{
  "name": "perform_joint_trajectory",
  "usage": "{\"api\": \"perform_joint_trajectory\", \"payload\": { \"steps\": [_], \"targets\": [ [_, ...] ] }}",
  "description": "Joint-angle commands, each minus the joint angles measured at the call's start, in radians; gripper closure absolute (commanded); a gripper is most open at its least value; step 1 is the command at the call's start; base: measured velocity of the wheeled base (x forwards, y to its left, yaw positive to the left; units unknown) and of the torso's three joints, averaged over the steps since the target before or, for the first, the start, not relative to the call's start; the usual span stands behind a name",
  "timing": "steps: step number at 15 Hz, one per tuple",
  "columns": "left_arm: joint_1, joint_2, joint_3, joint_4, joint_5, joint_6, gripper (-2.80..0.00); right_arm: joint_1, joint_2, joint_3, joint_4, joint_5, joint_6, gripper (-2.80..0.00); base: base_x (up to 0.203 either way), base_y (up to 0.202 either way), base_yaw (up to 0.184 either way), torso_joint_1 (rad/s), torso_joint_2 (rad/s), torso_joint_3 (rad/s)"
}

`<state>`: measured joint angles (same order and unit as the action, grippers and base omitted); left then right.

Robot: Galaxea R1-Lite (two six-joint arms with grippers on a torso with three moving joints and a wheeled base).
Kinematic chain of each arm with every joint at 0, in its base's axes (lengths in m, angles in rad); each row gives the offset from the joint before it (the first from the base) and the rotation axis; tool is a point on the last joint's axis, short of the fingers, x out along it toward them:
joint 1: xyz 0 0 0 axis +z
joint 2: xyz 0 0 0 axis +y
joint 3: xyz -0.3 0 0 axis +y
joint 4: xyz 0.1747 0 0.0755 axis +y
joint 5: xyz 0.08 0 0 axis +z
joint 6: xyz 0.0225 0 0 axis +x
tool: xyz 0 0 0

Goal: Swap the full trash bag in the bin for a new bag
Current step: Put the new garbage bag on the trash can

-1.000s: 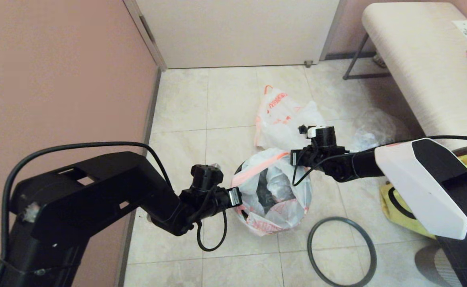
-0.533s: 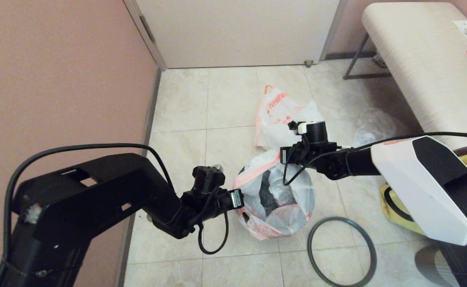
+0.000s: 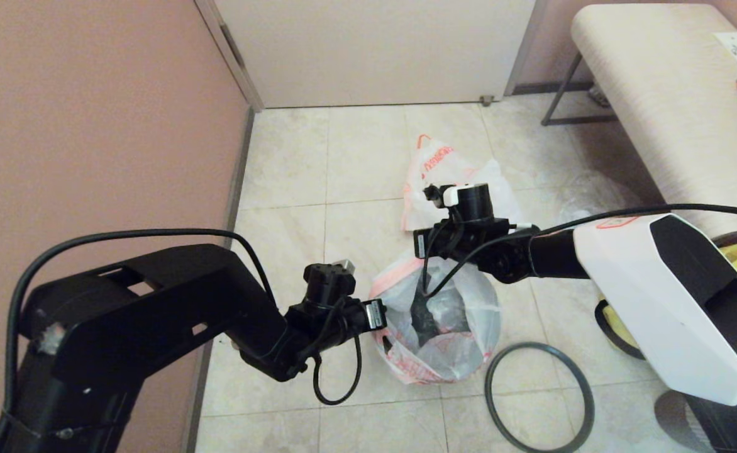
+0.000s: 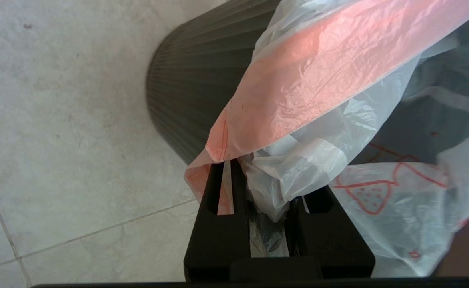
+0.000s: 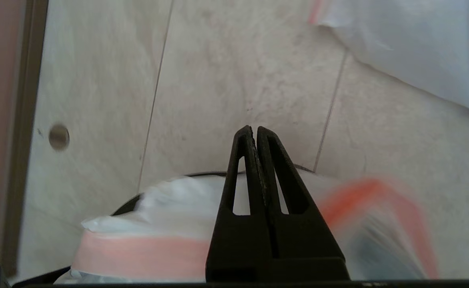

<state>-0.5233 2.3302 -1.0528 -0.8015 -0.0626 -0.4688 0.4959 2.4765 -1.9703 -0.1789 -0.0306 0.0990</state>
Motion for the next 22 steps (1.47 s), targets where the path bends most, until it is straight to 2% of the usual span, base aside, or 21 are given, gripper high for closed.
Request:
{"api": "perform_joint_trajectory", "payload": {
  "steps": [1, 4, 7, 11, 13, 17, 22],
  "targets": [
    [0.000, 0.000, 0.005, -0.007, 0.000, -0.002, 0.00, 0.009, 0.032, -0.008, -0.004, -0.002, -0.037, 0.00, 0.000, 0.000, 0.000, 0.000, 0.00, 0.000],
    [0.000, 0.003, 0.002, -0.007, 0.000, -0.002, 0.00, 0.007, -0.042, 0.043, -0.010, -0.009, -0.030, 0.00, 0.000, 0.000, 0.000, 0.000, 0.00, 0.000],
    [0.000, 0.006, 0.001, -0.007, 0.000, -0.002, 0.00, 0.013, -0.216, 0.264, -0.017, -0.004, 0.003, 0.00, 0.000, 0.000, 0.000, 0.000, 0.00, 0.000],
    [0.000, 0.012, -0.001, -0.007, 0.001, -0.001, 0.00, 0.040, -0.329, 0.572, -0.205, 0.002, -0.012, 0.00, 0.000, 0.000, 0.000, 0.000, 0.00, 0.000],
    [0.000, 0.011, -0.001, -0.007, 0.001, -0.001, 0.00, 0.048, -0.295, 0.639, -0.293, 0.002, -0.055, 0.00, 0.000, 0.000, 0.000, 0.000, 0.00, 0.000],
    [0.000, 0.011, 0.001, -0.007, 0.001, -0.001, 0.00, 0.052, -0.215, 0.642, -0.336, 0.006, -0.062, 0.00, 0.000, 0.000, 0.000, 0.000, 0.00, 0.000],
    [-0.003, 0.012, 0.001, -0.007, 0.001, 0.001, 0.00, 0.046, -0.131, 0.540, -0.378, 0.004, -0.061, 0.00, 0.000, 0.000, 0.000, 0.000, 0.00, 0.000]
  ]
}}
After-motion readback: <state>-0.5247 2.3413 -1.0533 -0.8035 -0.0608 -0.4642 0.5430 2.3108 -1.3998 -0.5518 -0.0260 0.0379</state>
